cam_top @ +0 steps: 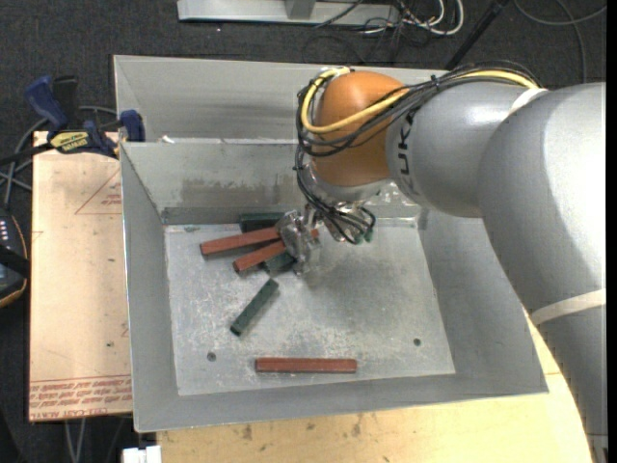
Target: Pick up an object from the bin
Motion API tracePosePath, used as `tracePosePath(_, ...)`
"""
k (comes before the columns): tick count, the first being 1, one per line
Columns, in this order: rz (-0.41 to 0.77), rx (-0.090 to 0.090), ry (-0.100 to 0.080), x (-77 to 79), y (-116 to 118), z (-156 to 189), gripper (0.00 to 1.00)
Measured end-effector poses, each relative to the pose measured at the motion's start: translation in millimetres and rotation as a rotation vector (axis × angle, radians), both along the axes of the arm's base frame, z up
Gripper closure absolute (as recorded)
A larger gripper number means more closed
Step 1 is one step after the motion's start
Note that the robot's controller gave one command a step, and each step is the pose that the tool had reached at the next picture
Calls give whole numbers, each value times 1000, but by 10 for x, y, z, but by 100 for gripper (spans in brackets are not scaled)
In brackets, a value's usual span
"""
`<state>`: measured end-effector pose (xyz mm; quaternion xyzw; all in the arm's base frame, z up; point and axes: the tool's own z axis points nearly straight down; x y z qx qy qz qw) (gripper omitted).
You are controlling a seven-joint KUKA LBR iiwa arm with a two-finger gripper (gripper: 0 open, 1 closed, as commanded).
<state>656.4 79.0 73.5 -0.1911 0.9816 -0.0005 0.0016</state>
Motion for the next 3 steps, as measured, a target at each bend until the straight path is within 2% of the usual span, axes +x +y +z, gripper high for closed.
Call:
tracePosePath(1,0,-1,14,-37,-2,-40,0)
tracePosePath(2,92,2,9,1,-467,-37,0)
tracePosePath(3,242,6,-4,-337,544,647,0)
